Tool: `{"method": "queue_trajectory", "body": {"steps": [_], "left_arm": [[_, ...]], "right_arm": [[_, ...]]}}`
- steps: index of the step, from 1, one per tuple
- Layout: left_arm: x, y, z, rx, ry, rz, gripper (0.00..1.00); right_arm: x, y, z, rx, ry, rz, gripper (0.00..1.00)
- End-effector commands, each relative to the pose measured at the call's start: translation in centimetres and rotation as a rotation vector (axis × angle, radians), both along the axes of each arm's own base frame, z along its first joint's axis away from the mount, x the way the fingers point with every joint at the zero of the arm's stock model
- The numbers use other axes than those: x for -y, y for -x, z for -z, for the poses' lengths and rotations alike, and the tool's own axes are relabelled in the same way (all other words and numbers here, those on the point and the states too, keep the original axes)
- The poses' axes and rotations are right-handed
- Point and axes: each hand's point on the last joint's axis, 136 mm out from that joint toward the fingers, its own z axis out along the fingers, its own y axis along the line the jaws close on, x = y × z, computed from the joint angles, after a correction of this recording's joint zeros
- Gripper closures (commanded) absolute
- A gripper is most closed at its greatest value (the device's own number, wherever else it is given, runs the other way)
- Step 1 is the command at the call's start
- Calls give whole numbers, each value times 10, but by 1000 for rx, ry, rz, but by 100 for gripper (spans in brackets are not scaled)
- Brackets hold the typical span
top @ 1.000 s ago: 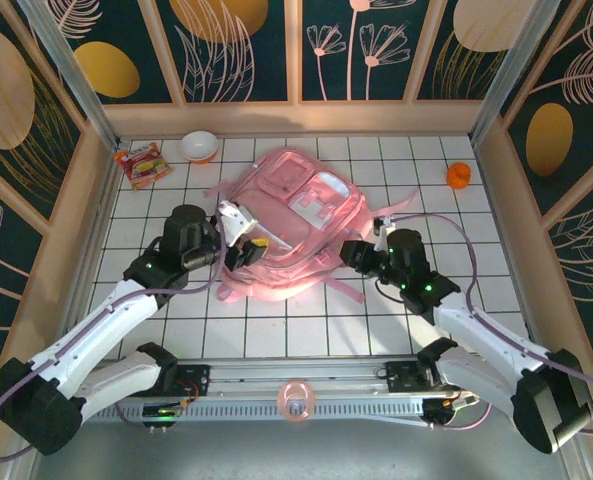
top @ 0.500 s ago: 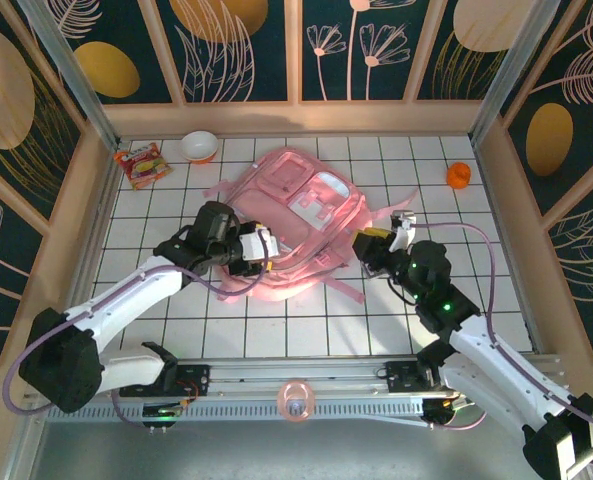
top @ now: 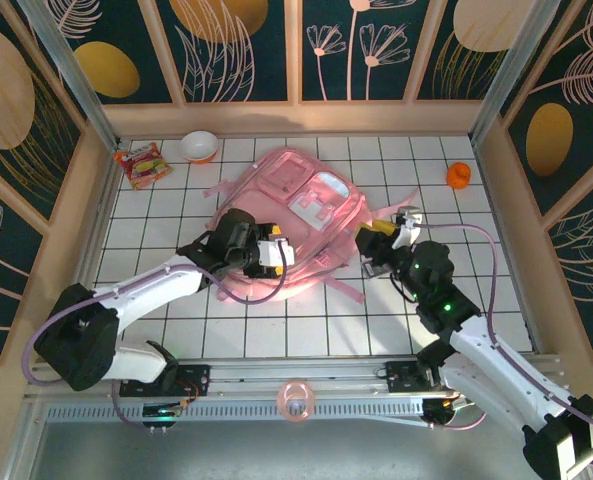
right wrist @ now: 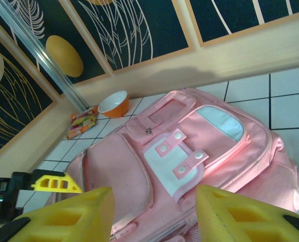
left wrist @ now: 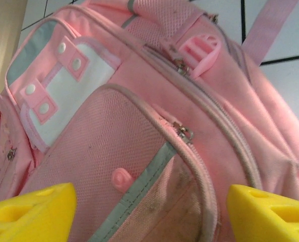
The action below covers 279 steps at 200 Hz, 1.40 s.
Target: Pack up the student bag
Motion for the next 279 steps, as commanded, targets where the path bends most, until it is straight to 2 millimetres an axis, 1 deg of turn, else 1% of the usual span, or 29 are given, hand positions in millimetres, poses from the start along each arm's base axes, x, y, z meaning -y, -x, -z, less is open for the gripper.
{"method": "queue_trajectory", "body": {"steps": [1,15,35,50,56,65,76,84,93,109,129,137,151,175,177,181,204,231,249,279], "left_arm": [[2,-1,9,7,-39,27,16],[1,6,18,-42,-62,51,14],[3,9,22,-65,-53,55,14],[2,-1,24,-34,-49,9,15],[0,-6,25,-19,-55,-12,16],[-1,-15,25,6,-58,-47,19],[-2,-28,22,42,-50,-100,28],[-3,-37,16,67,-30,-146,36],[-3,-41,10,79,-14,-168,45],[1,-37,-2,73,28,-155,62],[6,-25,-19,44,104,-130,88],[7,-21,-25,39,134,-124,94],[6,-16,-36,47,180,-126,100],[3,-15,-53,54,247,-127,100],[3,-15,-54,54,253,-127,100],[3,-16,-57,52,261,-127,100],[-1,-21,-71,53,306,-136,100],[-2,-26,-92,59,371,-130,100],[-2,-26,-101,69,392,-123,100],[-1,-26,-104,69,400,-116,100]], "right_arm": [[4,-1,-23,88,-28,18,53],[4,-1,-24,91,-26,19,50],[4,-1,-24,94,-34,17,43],[4,-1,-24,107,-28,14,41],[-1,2,-25,111,-24,-16,40],[-2,2,-25,116,-17,-23,40],[-2,3,-24,118,-7,-24,40],[-1,2,-24,122,4,-22,40],[-2,3,-24,131,22,-29,40],[-5,3,-18,148,81,-46,39],[-21,4,9,133,262,-161,39],[-25,3,16,107,316,-191,40],[-33,3,27,73,397,-254,40],[-44,2,46,24,491,-349,39],[-39,-3,48,13,497,-336,39],[-37,-5,50,-1,503,-339,39],[-36,-12,66,-48,531,-389,39],[-38,-19,80,-14,621,-430,39],[-45,-20,87,44,665,-487,39],[-66,-23,96,99,655,-601,40]]}}
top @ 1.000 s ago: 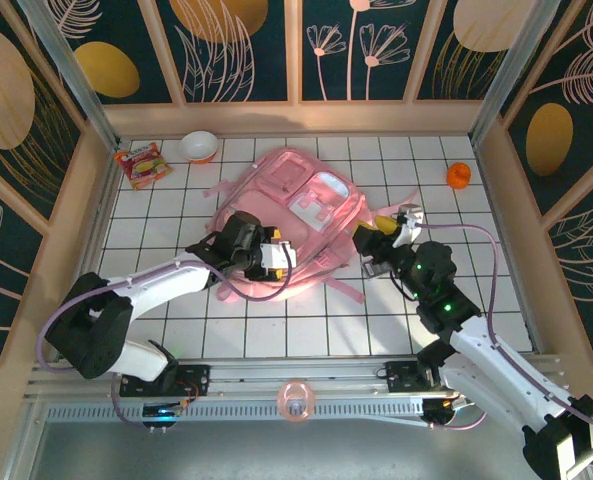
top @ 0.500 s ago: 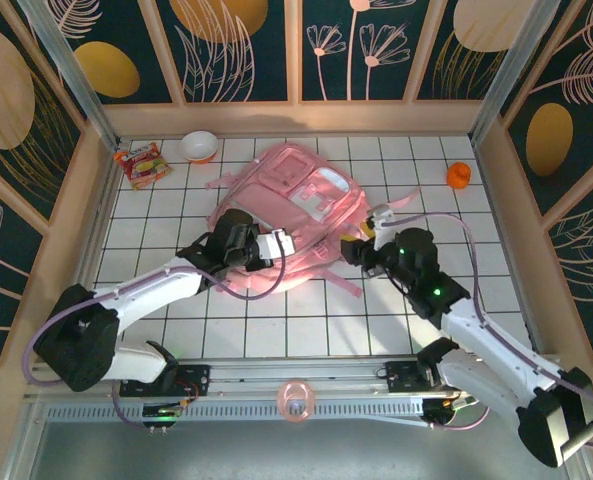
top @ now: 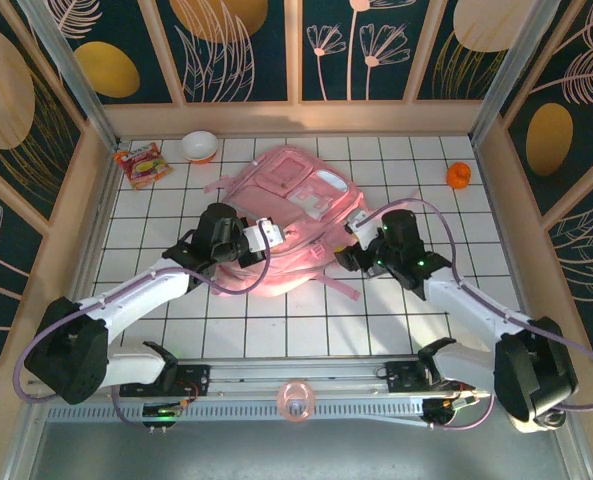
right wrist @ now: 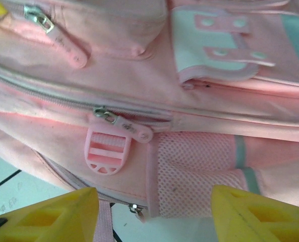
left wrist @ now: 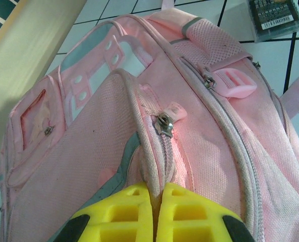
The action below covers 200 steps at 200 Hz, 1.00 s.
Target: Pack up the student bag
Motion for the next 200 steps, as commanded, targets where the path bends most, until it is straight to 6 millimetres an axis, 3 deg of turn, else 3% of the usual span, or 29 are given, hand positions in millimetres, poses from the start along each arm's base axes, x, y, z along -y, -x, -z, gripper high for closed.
{"method": "queue_trajectory", "body": {"steps": [1,52,90,138,169,200], "left_arm": [[14,-9,-66,138,148,35,100],[17,-9,-74,138,175,42,100],[21,-3,-80,136,214,70,100],[24,3,-93,150,263,100,100],[25,4,-95,153,280,102,100],[24,4,-93,152,275,97,100]], "right_arm": [[-21,-6,-14,97,-23,-144,40],[-38,-11,5,39,-27,-237,43],[-51,-10,1,13,-82,-288,44],[-61,-6,5,-24,-96,-343,55],[-62,-11,5,-27,-91,-331,67],[-59,-21,2,-20,-88,-273,93]]}}
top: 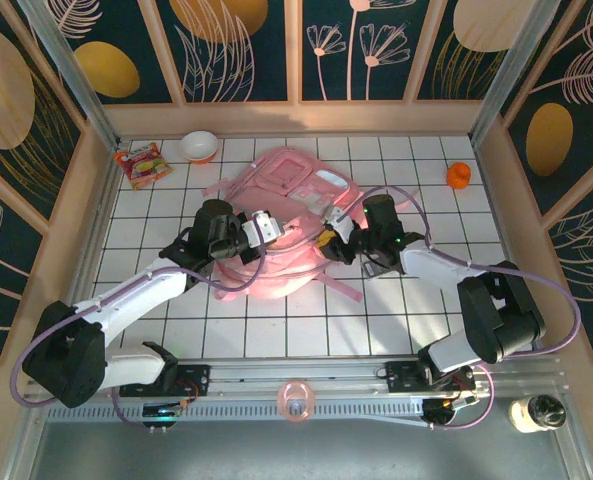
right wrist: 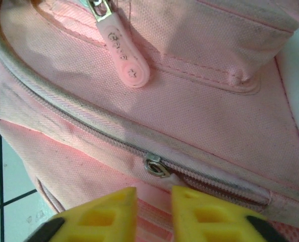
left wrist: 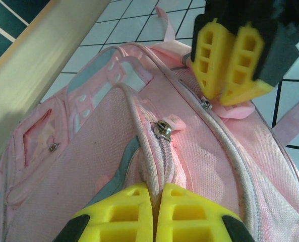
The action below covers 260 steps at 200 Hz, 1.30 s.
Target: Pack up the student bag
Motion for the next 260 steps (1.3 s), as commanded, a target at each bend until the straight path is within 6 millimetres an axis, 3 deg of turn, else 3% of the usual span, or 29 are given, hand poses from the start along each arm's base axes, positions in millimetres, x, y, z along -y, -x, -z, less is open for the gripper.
{"method": "queue_trajectory", "body": {"steps": [1,18,46,93,120,145,167,234,260], "left_arm": [[14,2,-70,172,165,71,100],[13,0,-67,170,155,62,100],[12,-1,-68,177,151,52,100],[8,-4,-64,178,124,26,100],[7,-5,-64,178,120,22,100],[8,-5,-65,174,127,24,100],[9,-4,-67,172,137,29,100],[10,-3,-70,167,154,34,100],[10,-2,-73,172,158,35,100]], "right_arm": [[-5,-12,-12,30,-15,25,94],[-3,-14,-14,30,-13,41,100],[4,-23,-17,58,0,107,100],[36,-50,-13,60,44,308,100],[36,-42,-19,53,31,275,100],[28,-27,-37,36,-52,236,59],[24,-24,-46,-17,-120,281,40],[5,-37,-19,-84,-44,365,27],[20,-53,-14,-56,-13,479,27]]}}
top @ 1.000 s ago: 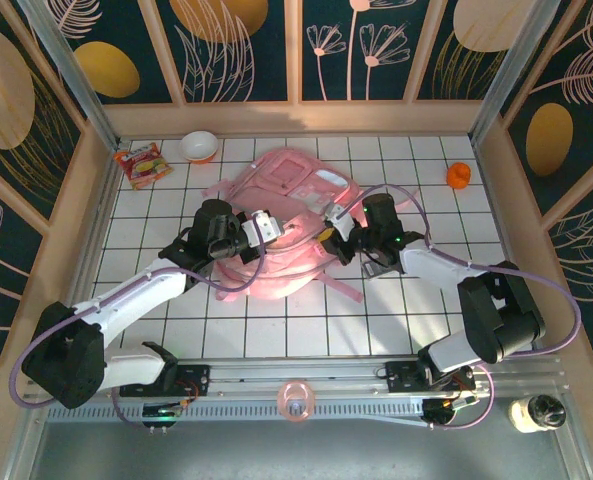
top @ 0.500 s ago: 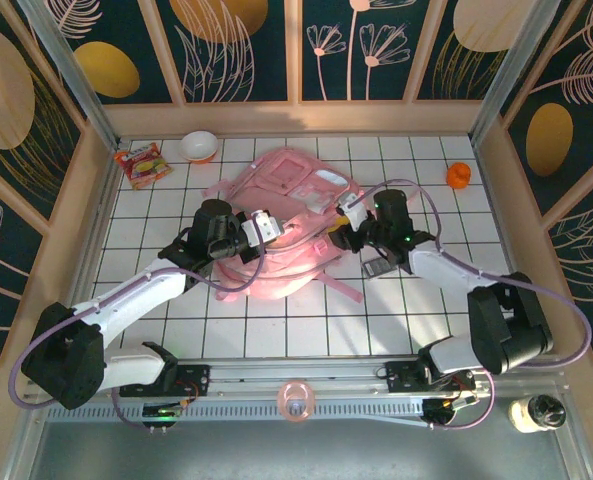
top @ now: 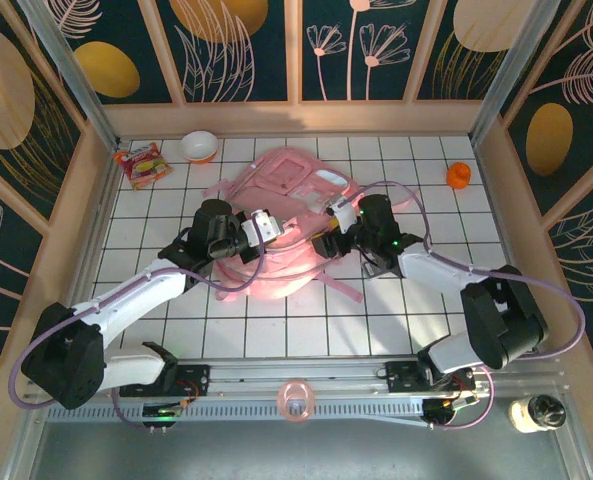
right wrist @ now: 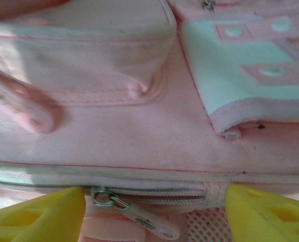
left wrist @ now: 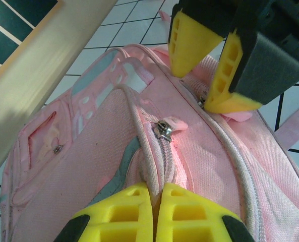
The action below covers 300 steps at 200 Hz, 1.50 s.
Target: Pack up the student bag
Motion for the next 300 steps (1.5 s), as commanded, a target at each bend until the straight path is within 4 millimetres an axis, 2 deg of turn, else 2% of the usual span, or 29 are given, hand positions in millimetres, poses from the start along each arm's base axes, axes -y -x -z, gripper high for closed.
{"method": "queue_trajectory", "body": {"steps": [1,37,67,86,107,125,136,161,186,213,229,249,300], "left_arm": [[11,-1,-69,164,149,46,100],[10,1,-69,164,149,46,100],[9,2,-69,162,148,43,100],[7,3,-69,158,146,39,100],[7,3,-68,143,147,34,100],[5,4,-66,124,137,23,71],[0,4,-63,122,111,8,59],[-18,6,-53,74,50,3,43],[-29,22,-30,-3,-98,71,34],[-33,30,-11,-5,-170,121,29],[-27,28,-9,29,-146,148,29],[-17,26,3,-4,-145,199,29],[-4,16,25,-31,-154,242,29]], "right_arm": [[12,-25,-10,47,23,136,27],[54,-52,-12,47,0,342,33],[87,-70,-2,22,20,464,40],[95,-74,0,18,21,483,41],[85,-63,-18,48,-38,415,41],[71,-44,-43,98,-119,314,40],[63,-29,-59,141,-160,249,40],[40,12,-77,224,-181,51,39],[16,42,-74,254,-159,-121,39],[-6,56,-62,256,-122,-220,40],[-20,61,-58,251,-122,-267,41],[-33,65,-54,247,-133,-313,41],[-34,61,-50,246,-131,-297,41]]}}
